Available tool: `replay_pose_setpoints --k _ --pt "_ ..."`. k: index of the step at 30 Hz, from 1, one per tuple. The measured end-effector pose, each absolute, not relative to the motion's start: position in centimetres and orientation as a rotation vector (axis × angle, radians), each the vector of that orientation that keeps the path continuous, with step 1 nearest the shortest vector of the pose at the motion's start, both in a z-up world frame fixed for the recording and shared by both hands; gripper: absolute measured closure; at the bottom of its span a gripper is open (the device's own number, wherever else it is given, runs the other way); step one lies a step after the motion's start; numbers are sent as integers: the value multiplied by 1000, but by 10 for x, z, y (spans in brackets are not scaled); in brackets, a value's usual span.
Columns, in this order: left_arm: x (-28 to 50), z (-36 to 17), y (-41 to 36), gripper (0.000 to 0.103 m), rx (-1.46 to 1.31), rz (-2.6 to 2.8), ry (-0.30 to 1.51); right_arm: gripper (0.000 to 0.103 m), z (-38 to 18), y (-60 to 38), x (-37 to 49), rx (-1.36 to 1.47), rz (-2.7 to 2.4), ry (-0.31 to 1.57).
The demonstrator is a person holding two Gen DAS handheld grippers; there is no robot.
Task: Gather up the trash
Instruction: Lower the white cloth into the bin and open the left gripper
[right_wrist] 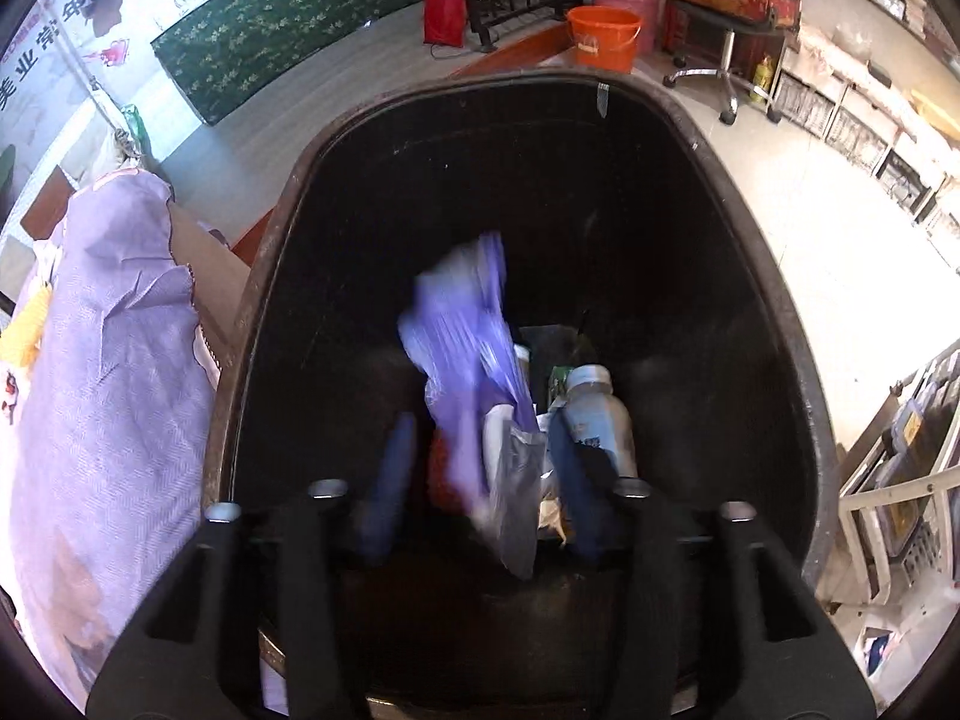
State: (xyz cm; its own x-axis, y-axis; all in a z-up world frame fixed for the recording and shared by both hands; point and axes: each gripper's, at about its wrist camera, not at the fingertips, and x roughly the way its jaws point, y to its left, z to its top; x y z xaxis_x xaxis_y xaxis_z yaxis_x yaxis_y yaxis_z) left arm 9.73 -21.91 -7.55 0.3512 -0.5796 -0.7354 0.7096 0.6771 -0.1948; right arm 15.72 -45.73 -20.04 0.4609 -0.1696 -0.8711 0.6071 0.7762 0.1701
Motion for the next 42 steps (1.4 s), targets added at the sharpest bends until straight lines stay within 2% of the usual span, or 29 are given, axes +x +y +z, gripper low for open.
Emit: replay_pose_setpoints --k 8,20,23,27,42 --pt "103 -76 -245 76 201 -879 885 32 -173 -454 140 462 -537 903" --pt "116 -88 -296 76 243 -936 931 30 -122 -456 109 420 -587 757" --pt "118 -92 -307 76 262 -944 936 24 -110 -458 102 403 -610 718" --pt "120 -99 -327 76 290 -963 957 23 -100 -463 91 410 -630 682" --pt "132 -122 -393 75 413 -993 1016 21 -91 -489 62 444 -715 622"
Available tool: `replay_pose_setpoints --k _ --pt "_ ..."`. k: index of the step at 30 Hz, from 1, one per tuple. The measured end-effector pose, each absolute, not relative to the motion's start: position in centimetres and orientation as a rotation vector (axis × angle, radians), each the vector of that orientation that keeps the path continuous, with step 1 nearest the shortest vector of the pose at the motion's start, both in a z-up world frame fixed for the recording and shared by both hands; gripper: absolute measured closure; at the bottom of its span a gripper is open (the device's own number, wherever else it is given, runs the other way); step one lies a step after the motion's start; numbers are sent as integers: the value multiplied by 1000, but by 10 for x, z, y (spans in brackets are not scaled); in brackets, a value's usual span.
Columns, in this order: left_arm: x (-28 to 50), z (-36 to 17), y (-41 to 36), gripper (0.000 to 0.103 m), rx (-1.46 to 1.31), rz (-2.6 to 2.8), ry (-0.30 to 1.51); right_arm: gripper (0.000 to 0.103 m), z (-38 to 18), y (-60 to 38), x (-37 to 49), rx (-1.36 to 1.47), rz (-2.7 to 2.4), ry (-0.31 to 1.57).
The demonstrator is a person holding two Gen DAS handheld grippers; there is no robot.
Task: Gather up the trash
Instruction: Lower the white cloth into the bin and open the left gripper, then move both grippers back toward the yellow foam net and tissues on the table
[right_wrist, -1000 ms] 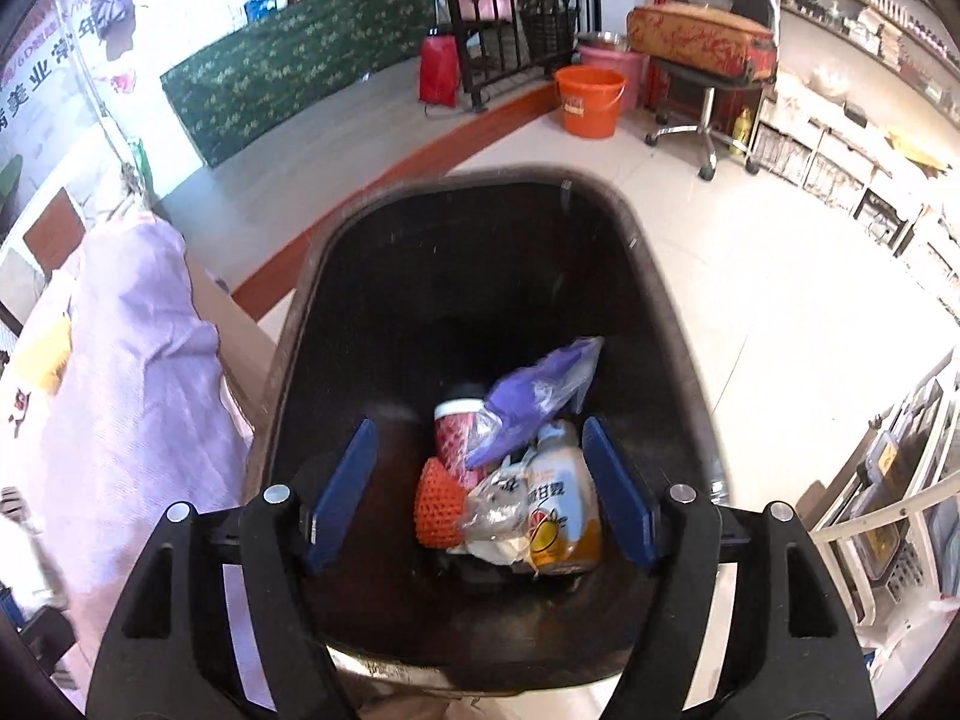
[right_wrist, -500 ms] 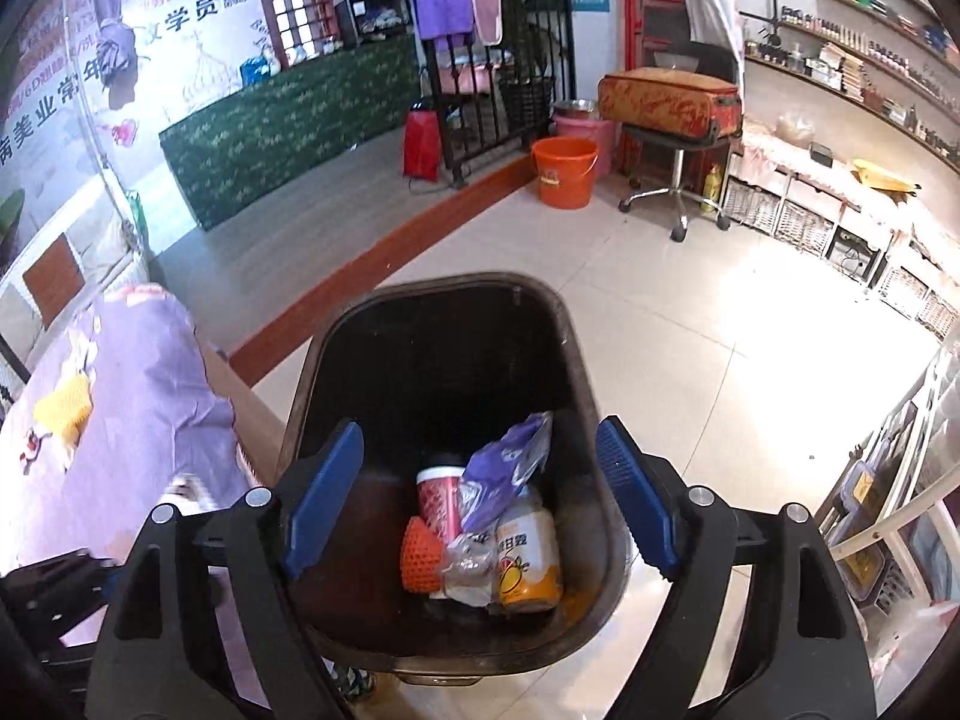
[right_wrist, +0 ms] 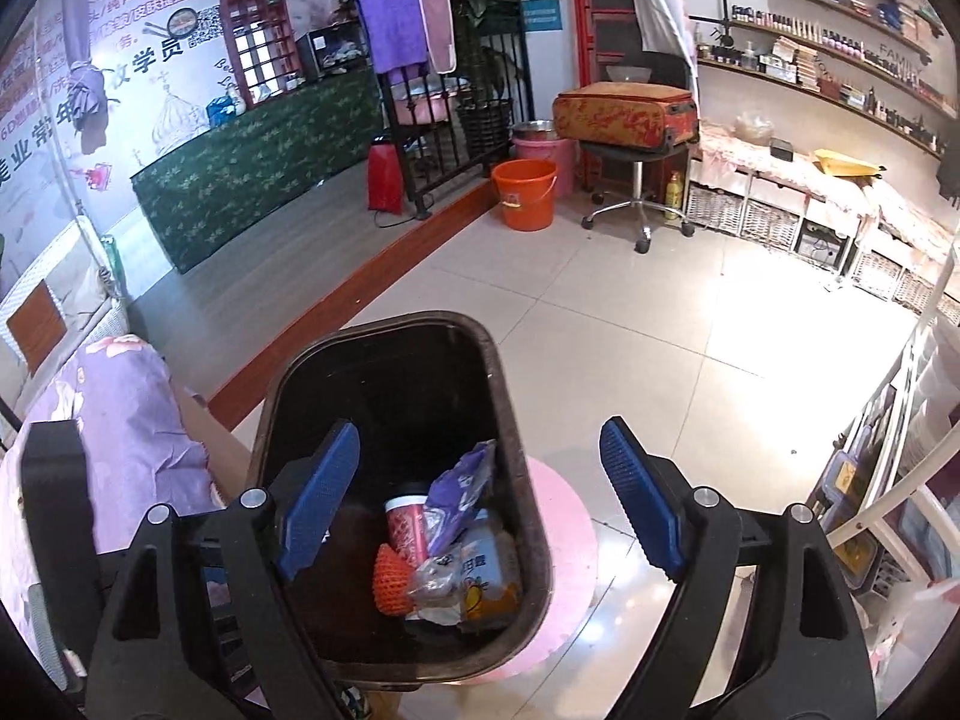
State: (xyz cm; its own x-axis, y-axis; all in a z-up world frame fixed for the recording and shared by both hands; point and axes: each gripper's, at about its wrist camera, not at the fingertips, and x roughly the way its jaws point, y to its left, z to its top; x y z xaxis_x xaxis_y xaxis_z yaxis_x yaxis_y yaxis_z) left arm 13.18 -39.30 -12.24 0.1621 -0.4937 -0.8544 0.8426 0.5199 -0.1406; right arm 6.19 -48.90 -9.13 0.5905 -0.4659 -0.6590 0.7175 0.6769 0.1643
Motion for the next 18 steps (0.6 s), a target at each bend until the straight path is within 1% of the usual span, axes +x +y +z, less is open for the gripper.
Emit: replay_pose_setpoints --k 3,5,7,9,12,14,16,18 --pt "133 -127 -399 75 431 -992 1026 21 -92 -493 60 450 -723 618" --pt "134 -129 -404 67 438 -998 1029 21 -94 -493 60 448 -727 621" --pt "132 -128 -404 41 440 -991 1015 21 -95 -494 59 445 -733 622" --pt "130 -124 -400 28 423 -993 984 21 -94 -495 60 447 -736 622" --pt "125 -117 -394 26 405 -1002 972 21 -93 -497 59 453 -743 616" --pt "123 -111 -390 24 387 -1009 954 18 -93 -496 59 453 -748 611" --pt "119 -103 -384 20 368 -1011 926 18 -93 -496 59 452 -751 611" --pt "117 -97 -380 20 362 -1009 905 18 -93 -496 60 454 -748 612"
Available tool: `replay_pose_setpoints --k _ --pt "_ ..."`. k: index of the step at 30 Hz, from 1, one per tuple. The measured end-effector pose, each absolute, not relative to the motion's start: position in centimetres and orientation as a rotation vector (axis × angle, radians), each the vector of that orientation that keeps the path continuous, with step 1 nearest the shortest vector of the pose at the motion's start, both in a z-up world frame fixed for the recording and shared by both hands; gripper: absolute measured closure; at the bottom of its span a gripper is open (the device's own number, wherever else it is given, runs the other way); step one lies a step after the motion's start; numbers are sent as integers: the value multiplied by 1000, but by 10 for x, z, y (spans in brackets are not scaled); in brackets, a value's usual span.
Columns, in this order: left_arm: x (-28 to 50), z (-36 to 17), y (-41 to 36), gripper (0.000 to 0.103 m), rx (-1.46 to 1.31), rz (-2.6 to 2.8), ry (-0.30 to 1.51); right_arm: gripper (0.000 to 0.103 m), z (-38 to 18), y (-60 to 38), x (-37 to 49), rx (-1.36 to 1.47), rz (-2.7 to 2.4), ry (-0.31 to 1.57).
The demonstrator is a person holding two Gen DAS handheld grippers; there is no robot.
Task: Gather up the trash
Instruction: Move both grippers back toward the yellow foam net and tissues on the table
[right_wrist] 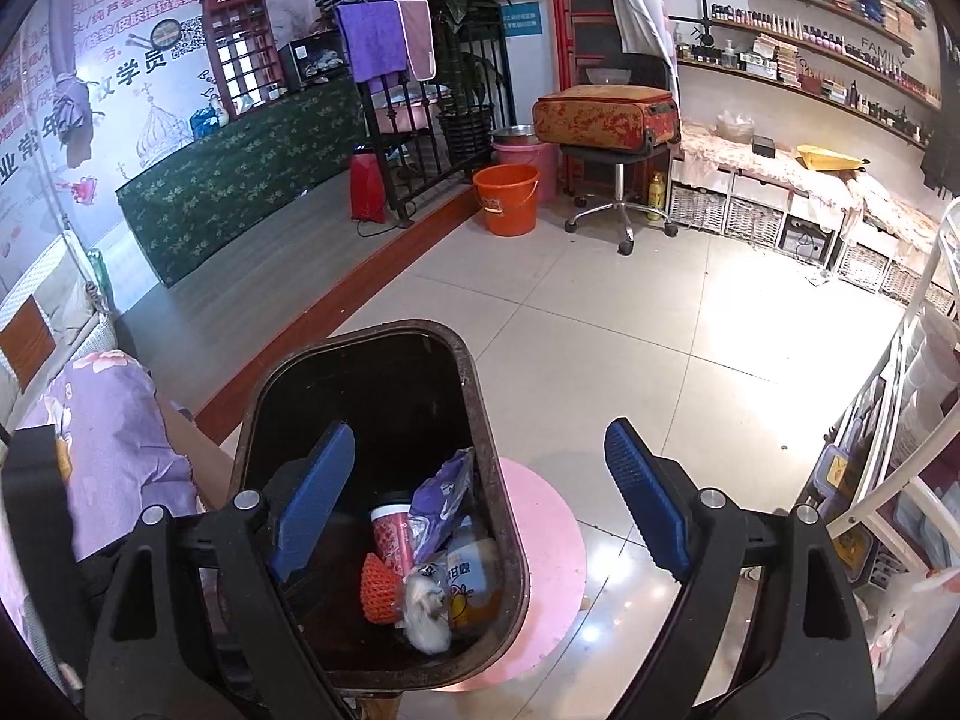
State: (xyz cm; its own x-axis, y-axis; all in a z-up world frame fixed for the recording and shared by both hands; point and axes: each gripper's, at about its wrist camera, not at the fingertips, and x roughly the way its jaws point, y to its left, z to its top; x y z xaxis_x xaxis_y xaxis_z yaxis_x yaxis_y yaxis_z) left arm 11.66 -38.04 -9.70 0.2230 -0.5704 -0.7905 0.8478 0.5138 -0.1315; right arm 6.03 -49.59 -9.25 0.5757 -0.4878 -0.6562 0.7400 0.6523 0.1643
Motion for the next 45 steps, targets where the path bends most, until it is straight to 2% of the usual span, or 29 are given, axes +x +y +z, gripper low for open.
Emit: replay_pose_setpoints --k 10,24,39,45 --pt "112 -83 -341 18 327 -945 834 17 -92 -484 75 437 -732 622" --pt "132 -70 -242 15 189 -765 810 14 -91 -435 119 377 -570 654" --pt "172 -75 -102 14 107 -449 824 14 -91 -307 237 322 -25 773" --pt "180 -80 -59 14 76 -370 839 14 -95 -242 289 209 137 839"
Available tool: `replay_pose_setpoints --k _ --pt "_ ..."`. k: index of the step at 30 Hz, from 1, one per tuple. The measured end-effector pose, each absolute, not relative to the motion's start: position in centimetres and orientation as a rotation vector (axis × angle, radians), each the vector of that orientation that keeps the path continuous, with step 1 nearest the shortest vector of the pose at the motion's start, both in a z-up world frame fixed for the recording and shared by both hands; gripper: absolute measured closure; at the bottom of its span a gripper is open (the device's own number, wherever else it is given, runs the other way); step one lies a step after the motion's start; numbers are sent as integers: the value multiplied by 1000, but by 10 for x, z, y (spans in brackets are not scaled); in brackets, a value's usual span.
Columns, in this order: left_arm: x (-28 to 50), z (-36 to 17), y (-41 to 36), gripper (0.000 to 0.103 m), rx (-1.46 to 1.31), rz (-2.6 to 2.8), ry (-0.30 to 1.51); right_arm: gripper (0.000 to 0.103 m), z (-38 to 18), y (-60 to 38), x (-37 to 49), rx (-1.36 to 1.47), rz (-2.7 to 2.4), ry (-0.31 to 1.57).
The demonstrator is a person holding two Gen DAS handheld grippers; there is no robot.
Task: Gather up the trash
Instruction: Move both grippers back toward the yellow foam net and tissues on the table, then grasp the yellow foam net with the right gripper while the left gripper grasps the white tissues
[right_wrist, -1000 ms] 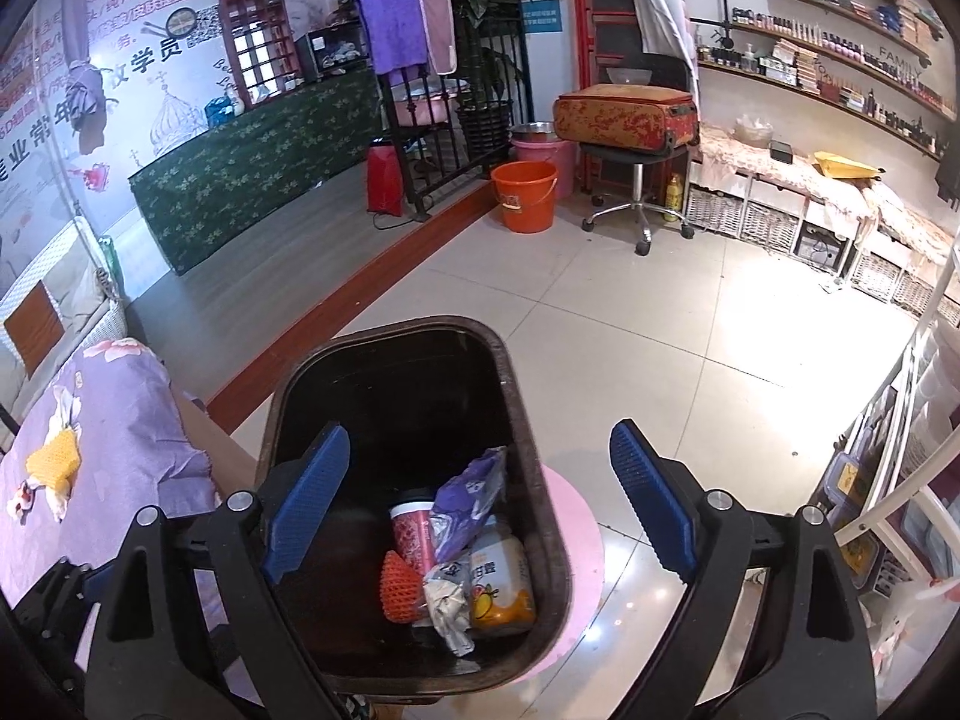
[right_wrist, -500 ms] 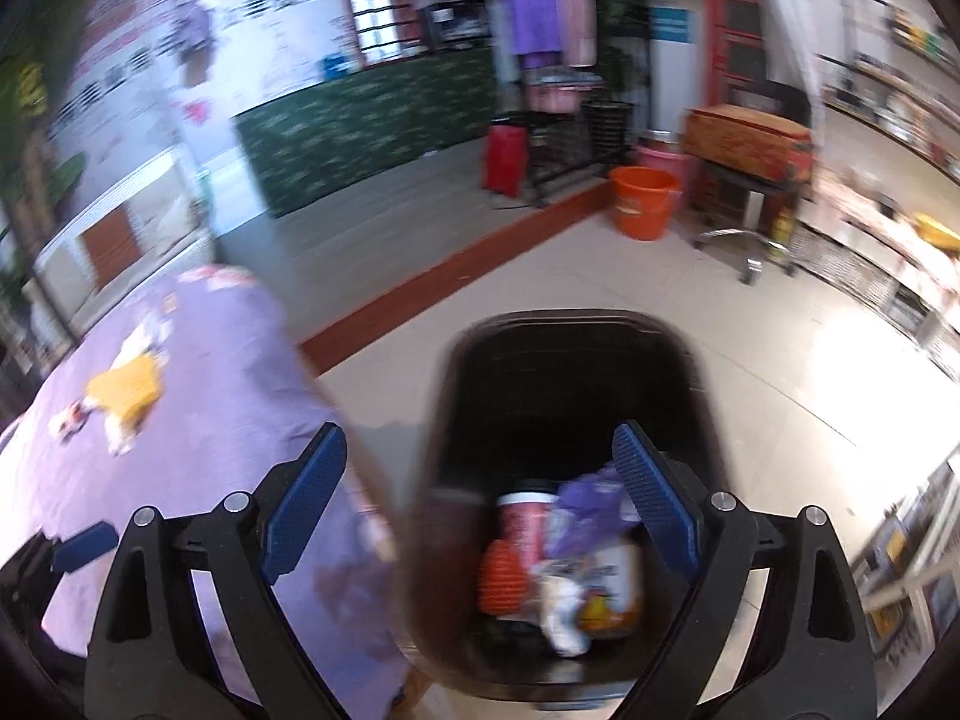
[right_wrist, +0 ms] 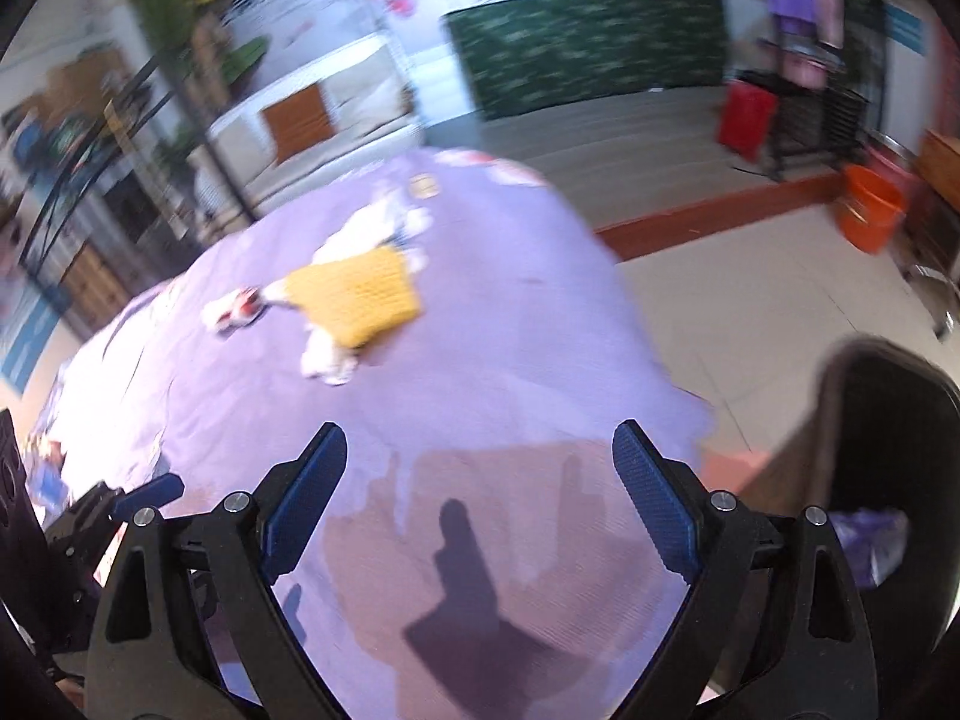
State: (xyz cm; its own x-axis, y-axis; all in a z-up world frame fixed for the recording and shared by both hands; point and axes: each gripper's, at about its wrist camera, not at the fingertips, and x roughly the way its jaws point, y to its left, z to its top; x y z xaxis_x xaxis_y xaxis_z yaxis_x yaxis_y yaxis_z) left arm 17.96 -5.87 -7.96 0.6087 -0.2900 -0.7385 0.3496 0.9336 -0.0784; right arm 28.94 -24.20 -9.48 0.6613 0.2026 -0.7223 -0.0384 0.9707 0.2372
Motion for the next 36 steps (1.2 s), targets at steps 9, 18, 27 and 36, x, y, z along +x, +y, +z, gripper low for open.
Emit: replay_pose_setpoints --k 9,18,27,36 --pt "181 -81 -28 14 26 -338 848 14 -94 -167 358 33 250 880" --pt "187 -85 -16 14 1 -332 864 22 -106 -133 411 -80 223 888" --pt "196 -88 -17 14 -10 -343 880 82 -106 -154 414 14 230 894" --pt "218 -83 -29 14 16 -360 874 86 -88 -185 383 106 184 835"
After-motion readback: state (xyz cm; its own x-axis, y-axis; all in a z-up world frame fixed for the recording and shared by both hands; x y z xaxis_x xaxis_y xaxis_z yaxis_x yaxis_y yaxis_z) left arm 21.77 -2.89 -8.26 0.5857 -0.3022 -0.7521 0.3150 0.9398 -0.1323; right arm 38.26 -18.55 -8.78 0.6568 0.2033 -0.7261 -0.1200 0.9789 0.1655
